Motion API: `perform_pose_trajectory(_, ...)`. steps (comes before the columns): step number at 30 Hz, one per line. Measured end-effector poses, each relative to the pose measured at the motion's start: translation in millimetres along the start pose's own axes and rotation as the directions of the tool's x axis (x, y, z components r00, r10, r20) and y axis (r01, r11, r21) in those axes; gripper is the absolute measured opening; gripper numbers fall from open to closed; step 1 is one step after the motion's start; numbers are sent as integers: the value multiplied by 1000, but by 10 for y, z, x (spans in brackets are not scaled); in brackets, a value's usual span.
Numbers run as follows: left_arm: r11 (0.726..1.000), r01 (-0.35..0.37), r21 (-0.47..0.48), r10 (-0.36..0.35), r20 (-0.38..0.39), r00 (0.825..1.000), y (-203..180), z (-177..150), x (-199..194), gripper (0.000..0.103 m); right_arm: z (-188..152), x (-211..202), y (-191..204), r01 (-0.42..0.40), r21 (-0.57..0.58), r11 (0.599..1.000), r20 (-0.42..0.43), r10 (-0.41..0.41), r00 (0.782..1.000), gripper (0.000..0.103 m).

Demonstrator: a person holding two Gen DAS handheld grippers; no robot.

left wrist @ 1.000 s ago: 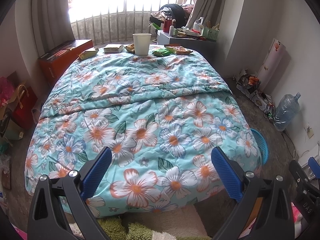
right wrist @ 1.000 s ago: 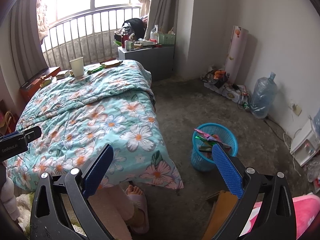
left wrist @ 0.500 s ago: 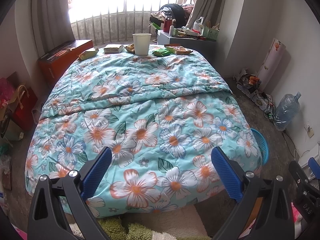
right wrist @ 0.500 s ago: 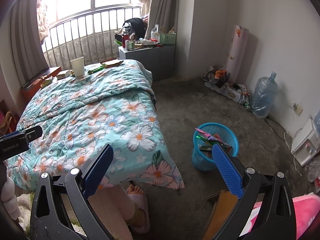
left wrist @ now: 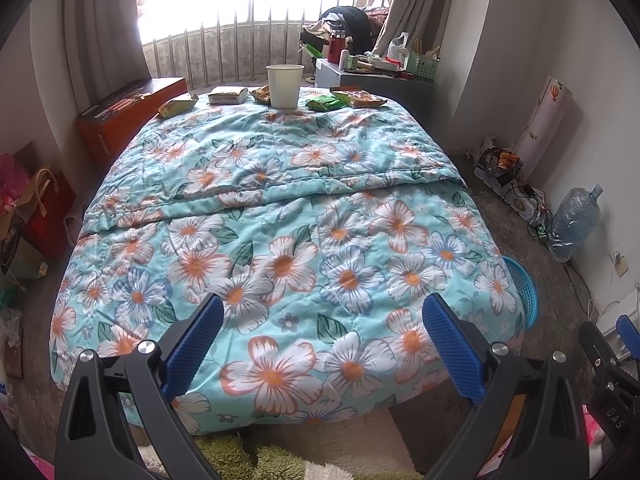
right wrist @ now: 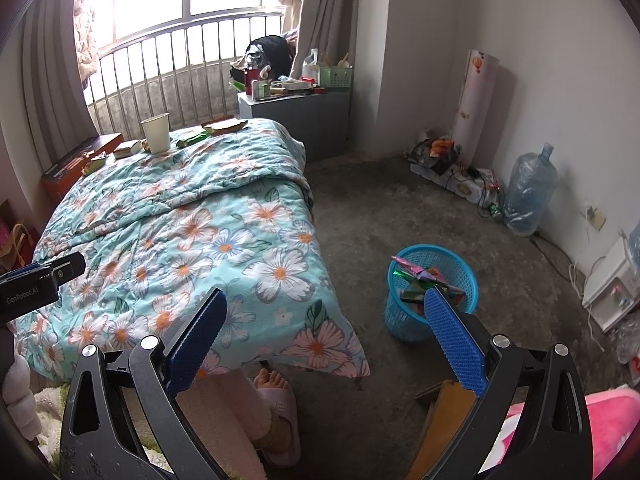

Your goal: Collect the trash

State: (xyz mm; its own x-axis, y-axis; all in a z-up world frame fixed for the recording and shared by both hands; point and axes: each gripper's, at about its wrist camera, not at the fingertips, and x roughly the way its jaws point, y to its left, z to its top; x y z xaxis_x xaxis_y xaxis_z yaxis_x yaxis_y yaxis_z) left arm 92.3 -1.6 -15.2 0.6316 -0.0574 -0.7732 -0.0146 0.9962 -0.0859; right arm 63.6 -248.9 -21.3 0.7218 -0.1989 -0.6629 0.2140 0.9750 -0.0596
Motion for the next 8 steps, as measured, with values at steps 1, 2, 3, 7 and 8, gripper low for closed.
perform_pose_trajectory(1, 1000, -1, 2, 1, 1, 1000, -1, -1, 0, 97, 1, 0, 0, 0, 0, 1000, 0, 0, 1000, 95)
perform_pose_trajectory(2, 1000, -3, 3, 3, 1, 1000, 0, -2, 3, 97, 0, -3, 11, 0, 0, 1000, 0, 0, 1000, 95)
perform_pose_trajectory(3, 1000, -2, 1, 2, -2, 1000, 3, -1, 4, 97, -1, 1, 0, 1, 2, 1000, -1, -1, 1000, 95)
perform_pose_trajectory(7, 1000, 0, 0, 0, -3, 1000, 4, -2, 2, 97, -1, -1, 6, 0, 1, 1000, -1, 0, 1000, 95)
perform_pose_trajectory(8, 1000, 0, -1, 0, -3, 1000, -1, -1, 3, 97, -2, 0, 12, 0, 1, 1000, -1, 0, 1000, 95)
